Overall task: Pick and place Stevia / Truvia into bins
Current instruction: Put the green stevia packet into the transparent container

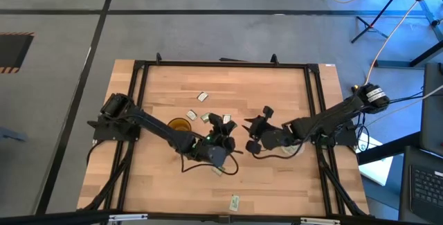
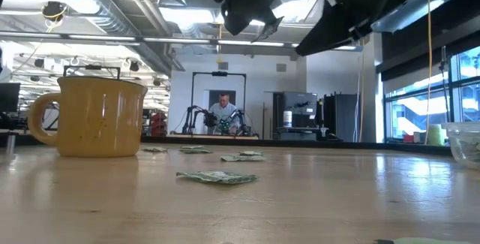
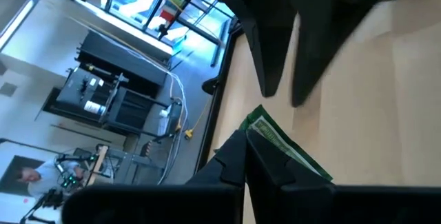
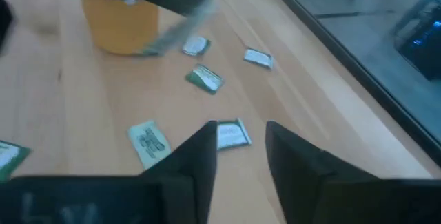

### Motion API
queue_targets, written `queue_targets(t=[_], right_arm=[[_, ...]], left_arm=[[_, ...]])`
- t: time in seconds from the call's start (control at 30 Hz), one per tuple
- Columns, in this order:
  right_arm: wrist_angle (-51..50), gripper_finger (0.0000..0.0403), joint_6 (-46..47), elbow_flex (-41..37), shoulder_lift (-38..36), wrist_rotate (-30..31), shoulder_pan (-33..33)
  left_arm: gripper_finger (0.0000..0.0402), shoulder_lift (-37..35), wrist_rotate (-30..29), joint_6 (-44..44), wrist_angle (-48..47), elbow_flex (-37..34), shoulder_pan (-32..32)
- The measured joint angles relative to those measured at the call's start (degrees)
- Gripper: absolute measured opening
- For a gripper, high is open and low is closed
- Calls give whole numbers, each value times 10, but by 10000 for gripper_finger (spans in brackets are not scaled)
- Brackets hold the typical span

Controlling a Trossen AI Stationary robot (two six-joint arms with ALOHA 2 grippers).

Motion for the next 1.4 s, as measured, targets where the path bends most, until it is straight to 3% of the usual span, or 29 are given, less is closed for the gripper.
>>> queue_targets(t=[0.23,0.63,1.4], right_arm=[[52,181,-57,0,2,-9,-9],[133,186,-55,0,2,-33,-9],[166,88,-10,0,2,-40,-23]], left_arm=[[2,0,0,0,4,0,16],[2,-1,-15,65,60,1,22],[2,-1,-13,80,77,1,18]])
